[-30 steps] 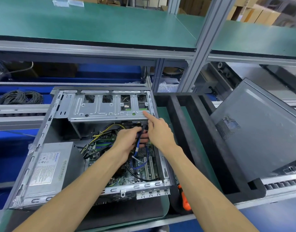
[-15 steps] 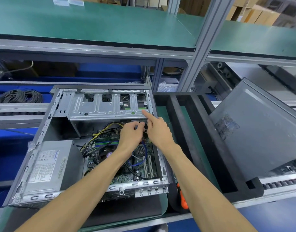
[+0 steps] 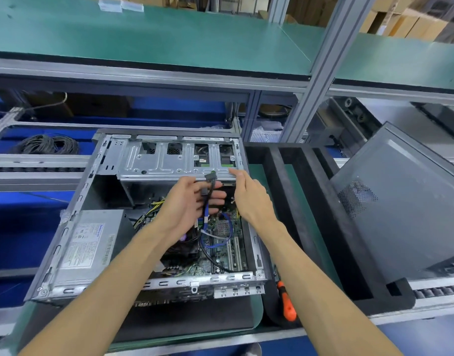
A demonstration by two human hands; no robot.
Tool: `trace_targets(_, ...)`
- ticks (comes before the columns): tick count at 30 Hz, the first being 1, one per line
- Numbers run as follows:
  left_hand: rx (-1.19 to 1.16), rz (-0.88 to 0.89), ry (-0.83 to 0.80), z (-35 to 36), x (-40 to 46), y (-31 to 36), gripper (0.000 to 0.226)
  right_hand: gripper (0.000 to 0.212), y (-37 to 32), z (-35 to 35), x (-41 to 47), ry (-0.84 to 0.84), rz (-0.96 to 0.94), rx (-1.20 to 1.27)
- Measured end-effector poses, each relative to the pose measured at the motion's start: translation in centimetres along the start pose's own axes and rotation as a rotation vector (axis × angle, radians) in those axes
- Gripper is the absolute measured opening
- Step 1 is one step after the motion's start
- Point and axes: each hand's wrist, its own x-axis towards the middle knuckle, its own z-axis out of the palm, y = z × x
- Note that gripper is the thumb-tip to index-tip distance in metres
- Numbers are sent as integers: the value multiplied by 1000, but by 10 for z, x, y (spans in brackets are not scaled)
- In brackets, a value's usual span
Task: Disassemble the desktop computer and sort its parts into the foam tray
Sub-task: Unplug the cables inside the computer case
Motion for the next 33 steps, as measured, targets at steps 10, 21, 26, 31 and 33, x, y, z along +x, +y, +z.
trace_targets(10,148,159,-74,-14,-15,1,39,44,-2,-2,-8,64,-69,-25)
trace_targets(21,53,480,-81,5,-11,61,32,29,-41,-2,-29,-198,-452,81)
trace_targets(26,212,481,-24,3,-11,76,29,32,-42,-18,-9,3,-319,278)
trace_targets(31,680,215,75,-25,-17,60,16,36,-18,-26,6,210,10,716)
trace_targets(33,898,111,-56,-27,-21,45,26,38,-13,-21,5,236,111,820)
